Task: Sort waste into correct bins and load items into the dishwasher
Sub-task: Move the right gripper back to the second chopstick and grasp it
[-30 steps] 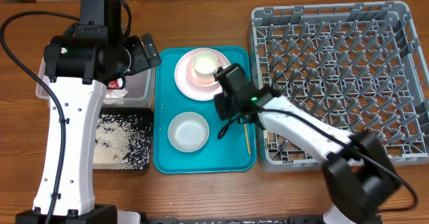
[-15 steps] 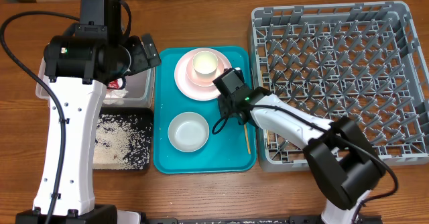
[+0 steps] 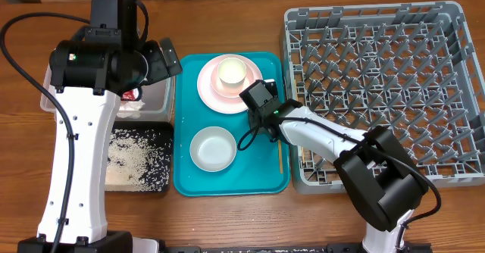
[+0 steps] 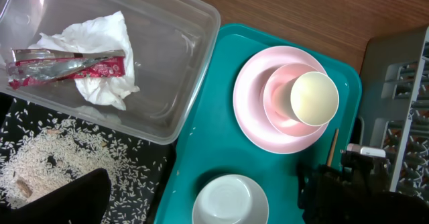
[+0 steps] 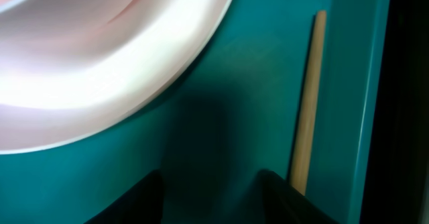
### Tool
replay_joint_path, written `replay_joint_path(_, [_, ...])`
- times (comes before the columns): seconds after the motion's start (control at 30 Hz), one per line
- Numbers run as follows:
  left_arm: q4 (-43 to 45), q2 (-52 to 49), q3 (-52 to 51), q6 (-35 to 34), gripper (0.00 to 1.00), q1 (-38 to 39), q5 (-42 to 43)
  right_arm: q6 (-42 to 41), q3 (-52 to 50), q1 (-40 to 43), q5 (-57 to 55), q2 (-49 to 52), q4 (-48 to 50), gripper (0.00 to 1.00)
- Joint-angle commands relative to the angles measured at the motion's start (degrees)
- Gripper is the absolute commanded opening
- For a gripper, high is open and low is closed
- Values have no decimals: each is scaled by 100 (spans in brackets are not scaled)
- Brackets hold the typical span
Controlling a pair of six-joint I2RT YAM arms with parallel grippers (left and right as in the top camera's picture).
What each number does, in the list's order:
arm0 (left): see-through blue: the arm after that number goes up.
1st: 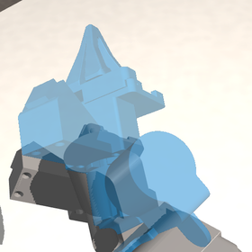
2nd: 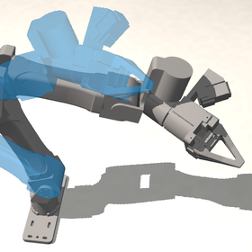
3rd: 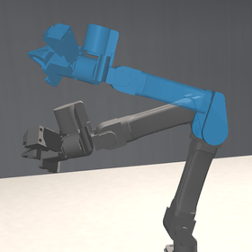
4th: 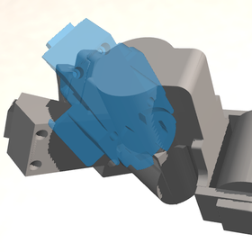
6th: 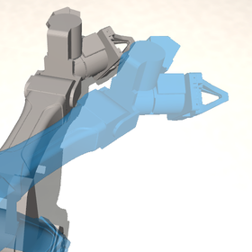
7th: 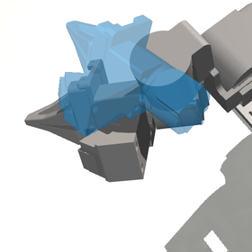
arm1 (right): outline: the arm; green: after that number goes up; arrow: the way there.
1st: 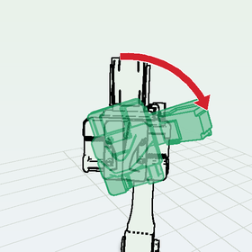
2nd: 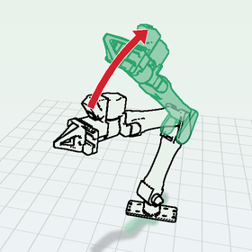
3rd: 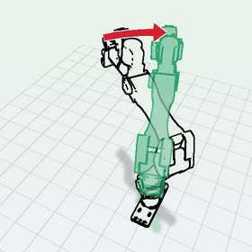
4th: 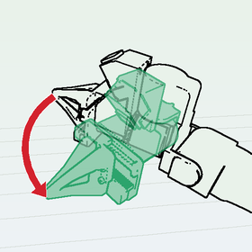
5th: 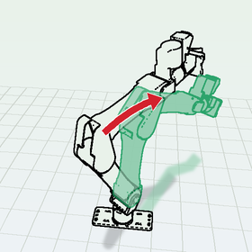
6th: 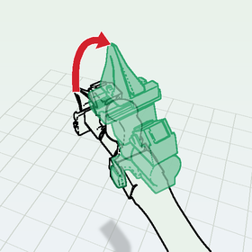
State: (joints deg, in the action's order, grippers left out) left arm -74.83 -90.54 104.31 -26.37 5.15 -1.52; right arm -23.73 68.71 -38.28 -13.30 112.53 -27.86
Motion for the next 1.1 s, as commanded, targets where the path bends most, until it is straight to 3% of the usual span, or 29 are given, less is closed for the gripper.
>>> replay_joint_path(0.0, [4, -22, 35, 109, 100, -26, 4, -28, 166, 9, -105, -70, -188, 49])
replay_joint_path(0.43, [4, -22, 35, 109, 100, -26, 4, -260, 153, 11, -702, -577, -601, 49])
replay_joint_path(0.57, [4, -22, 35, 109, 100, -26, 4, -664, -61, 9, -699, -568, -503, 49])
replay_joint_path(1.07, [4, -22, 35, 107, 100, -26, 4, -675, -538, 11, -505, -568, 61, 48])
